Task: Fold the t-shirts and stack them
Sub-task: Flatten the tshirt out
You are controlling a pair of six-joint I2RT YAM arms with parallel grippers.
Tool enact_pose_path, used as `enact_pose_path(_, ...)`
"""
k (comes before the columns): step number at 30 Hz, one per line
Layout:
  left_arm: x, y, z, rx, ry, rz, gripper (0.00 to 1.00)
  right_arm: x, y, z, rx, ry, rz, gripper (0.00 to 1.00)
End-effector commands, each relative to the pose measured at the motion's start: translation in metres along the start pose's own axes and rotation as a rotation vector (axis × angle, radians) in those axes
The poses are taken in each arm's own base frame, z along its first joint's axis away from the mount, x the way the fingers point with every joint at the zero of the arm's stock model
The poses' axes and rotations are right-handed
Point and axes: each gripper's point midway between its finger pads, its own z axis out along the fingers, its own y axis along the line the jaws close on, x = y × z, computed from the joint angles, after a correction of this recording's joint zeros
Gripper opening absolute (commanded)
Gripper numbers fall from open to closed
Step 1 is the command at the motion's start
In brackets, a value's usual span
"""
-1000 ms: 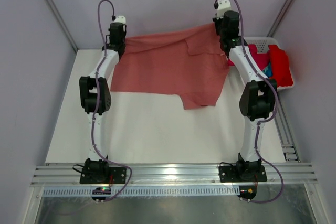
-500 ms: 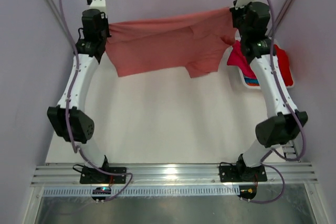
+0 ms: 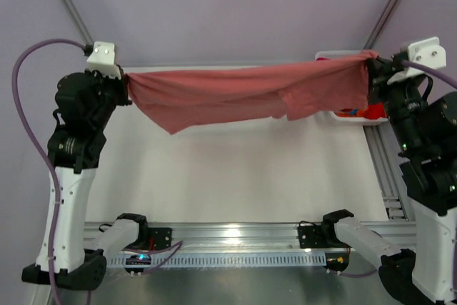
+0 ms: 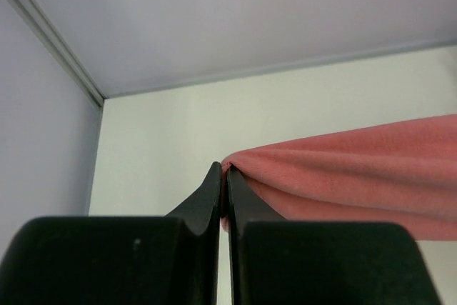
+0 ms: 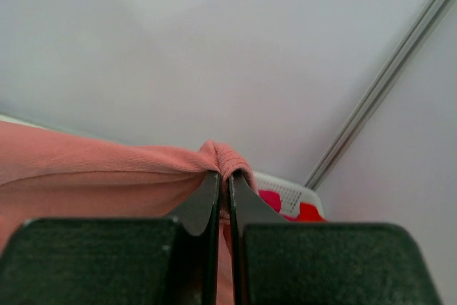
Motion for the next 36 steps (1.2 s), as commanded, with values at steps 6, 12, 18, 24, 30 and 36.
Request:
enact_pose_path(6, 0.046, -0.022, -0.073, 0.15, 0.068, 0.052, 0.0, 0.061, 0.001, -0.07, 0.014, 0.179, -0.012, 0.03)
enact_pose_path(12, 0.056, -0.021, -0.077, 0.149, 0.102, 0.053, 0.0, 0.058, -0.005, -0.07, 0.039, 0.168, -0.025, 0.03)
enact_pose_path(18, 0.073, -0.023, -0.087, 0.159, 0.125, 0.07, 0.0, 0.046, -0.007, -0.067, 0.027, 0.141, -0.064, 0.03)
enact_pose_path(24, 0.071, -0.025, -0.099, 0.176, 0.094, 0.075, 0.0, 0.027, -0.009, -0.062, 0.025, 0.09, -0.05, 0.03)
enact_pose_path(30, 0.065, -0.026, -0.121, 0.188, 0.044, 0.078, 0.0, 0.014, -0.013, -0.079, 0.031, 0.054, -0.033, 0.03)
enact_pose_path(36, 0.063, -0.023, -0.143, 0.181, 0.006, 0.088, 0.0, 0.002, -0.019, -0.097, 0.04, 0.033, -0.036, 0.03)
